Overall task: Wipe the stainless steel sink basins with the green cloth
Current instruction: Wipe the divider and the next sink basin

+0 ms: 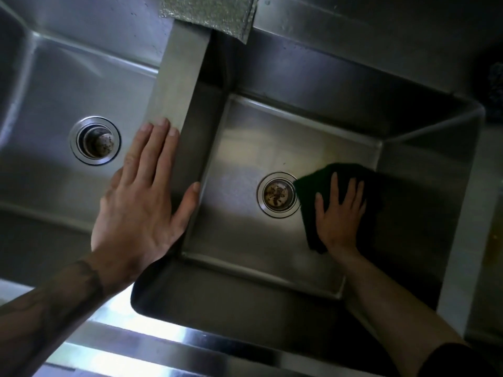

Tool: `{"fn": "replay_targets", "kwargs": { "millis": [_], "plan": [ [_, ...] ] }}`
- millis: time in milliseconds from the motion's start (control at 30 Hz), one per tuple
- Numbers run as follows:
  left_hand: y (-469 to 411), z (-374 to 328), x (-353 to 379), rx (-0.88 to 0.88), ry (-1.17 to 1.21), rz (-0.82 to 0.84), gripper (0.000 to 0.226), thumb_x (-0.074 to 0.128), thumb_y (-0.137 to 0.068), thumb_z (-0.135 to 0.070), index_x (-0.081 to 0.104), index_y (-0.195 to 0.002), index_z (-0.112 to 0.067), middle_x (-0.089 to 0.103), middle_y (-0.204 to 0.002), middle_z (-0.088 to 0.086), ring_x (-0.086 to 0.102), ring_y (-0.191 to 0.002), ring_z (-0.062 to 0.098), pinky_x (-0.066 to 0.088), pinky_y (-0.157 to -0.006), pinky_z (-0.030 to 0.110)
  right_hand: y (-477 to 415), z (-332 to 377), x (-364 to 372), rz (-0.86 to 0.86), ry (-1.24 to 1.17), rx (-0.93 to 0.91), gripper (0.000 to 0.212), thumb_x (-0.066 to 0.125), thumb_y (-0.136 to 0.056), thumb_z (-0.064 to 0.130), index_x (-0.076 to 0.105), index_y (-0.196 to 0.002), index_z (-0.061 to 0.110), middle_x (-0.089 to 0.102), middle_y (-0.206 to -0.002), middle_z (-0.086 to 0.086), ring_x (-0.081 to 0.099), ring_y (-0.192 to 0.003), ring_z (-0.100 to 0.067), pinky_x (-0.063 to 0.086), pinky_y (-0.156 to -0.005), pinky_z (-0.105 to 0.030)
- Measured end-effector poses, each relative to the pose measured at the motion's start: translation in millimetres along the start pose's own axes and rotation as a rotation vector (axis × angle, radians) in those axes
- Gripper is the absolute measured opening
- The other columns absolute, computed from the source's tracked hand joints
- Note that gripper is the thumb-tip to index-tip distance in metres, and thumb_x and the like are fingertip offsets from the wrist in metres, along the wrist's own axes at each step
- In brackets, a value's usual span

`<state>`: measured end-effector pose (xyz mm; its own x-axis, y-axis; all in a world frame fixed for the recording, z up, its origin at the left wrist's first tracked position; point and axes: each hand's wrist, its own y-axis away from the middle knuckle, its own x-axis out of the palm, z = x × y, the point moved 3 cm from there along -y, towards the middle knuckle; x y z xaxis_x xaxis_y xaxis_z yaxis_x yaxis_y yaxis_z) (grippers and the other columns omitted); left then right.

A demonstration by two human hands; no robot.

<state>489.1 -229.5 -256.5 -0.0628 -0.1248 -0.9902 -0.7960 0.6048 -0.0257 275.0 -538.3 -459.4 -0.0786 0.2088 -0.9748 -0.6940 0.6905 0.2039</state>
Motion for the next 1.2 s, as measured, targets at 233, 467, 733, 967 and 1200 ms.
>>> {"fn": "replay_targets", "kwargs": {
  "millis": [233,467,733,967,1200],
  "plan": [
    [0.8,-0.1,-0.8,0.003,-0.005,0.007,0.078,0.034,-0.107,-0.054,0.019,-0.169,-0.011,0.017,-0.178,0.005,0.011,-0.166,0.017,0.045,-0.114,0.049,-4.3,22.9,-0.9,-0.079,-0.045,0.156,0.071,0.031,-0.106,0.062,0.022,-0.166,0.024,0.023,-0.169,-0.022,0.016,-0.159,-0.04,0.019,-0.126,-0.061],
    [-0.1,1.3,2.0,0.003,-0.01,0.009,0.079,0.034,-0.106,-0.056,0.016,-0.17,-0.012,0.015,-0.179,0.003,0.007,-0.166,0.015,0.04,-0.115,0.045,-30.4,23.2,-6.4,-0.057,-0.063,0.196,0.076,0.028,-0.103,0.067,0.02,-0.166,0.026,0.018,-0.171,-0.021,0.012,-0.159,-0.041,0.015,-0.127,-0.062],
    [-0.9,-1.5,-1.4,-0.012,-0.016,0.036,0.08,0.034,-0.105,-0.055,0.018,-0.17,-0.011,0.016,-0.179,0.003,0.008,-0.166,0.015,0.047,-0.108,0.05,-37.4,29.0,-0.3,-0.117,-0.061,0.155,0.073,0.026,-0.106,0.065,0.02,-0.166,0.024,0.021,-0.17,-0.021,0.017,-0.158,-0.04,0.016,-0.126,-0.06],
    [-0.1,0.8,0.3,-0.002,-0.029,0.036,0.079,0.03,-0.107,-0.057,0.017,-0.17,-0.011,0.015,-0.179,0.004,0.01,-0.166,0.017,0.045,-0.113,0.048,-68.9,54.1,-6.5,-0.171,-0.136,0.373,0.072,0.024,-0.106,0.061,0.022,-0.166,0.021,0.02,-0.17,-0.023,0.014,-0.159,-0.043,0.016,-0.126,-0.062],
    [-0.2,0.2,-0.6,-0.006,-0.003,0.044,0.081,0.033,-0.106,-0.057,0.015,-0.17,-0.012,0.013,-0.179,0.003,0.006,-0.166,0.015,0.037,-0.114,0.046,-63.5,44.4,-10.8,-0.12,-0.063,0.086,0.066,0.031,-0.11,0.053,0.025,-0.166,0.019,0.025,-0.169,-0.022,0.02,-0.158,-0.041,0.018,-0.127,-0.058]
  ]
}}
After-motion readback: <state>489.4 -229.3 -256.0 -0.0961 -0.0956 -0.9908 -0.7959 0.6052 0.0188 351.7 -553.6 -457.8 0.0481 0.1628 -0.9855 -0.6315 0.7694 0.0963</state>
